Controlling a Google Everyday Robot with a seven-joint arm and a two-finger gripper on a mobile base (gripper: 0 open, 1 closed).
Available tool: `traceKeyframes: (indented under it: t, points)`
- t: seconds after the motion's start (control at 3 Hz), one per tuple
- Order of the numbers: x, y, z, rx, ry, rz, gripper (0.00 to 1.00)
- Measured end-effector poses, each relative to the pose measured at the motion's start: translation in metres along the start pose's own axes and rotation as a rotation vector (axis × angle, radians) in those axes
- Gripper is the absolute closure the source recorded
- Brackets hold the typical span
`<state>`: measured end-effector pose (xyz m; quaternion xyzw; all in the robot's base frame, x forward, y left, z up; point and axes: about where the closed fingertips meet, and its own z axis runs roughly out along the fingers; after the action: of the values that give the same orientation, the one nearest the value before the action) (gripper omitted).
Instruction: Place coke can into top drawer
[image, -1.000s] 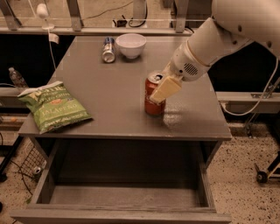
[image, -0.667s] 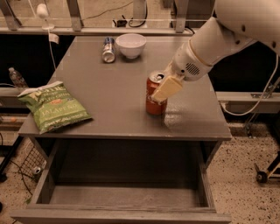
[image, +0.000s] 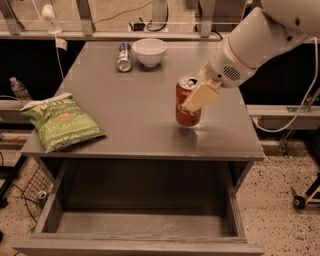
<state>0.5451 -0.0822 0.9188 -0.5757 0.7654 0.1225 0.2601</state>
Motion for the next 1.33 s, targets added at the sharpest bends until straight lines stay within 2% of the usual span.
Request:
traceKeyframes:
  t: [0.33,0.67,1.0,1.33]
  points:
    - [0.000,0.004,-0.002,-0.015,0.009,-0.013,1.00]
    - [-0.005,0.039,-0.010,-0.058,0.025,-0.073,1.00]
    - [-0.014,0.083,-0.016,-0.100,0.032,-0.143,1.00]
    - [-0.001,0.151,0.013,-0.166,0.062,-0.197,1.00]
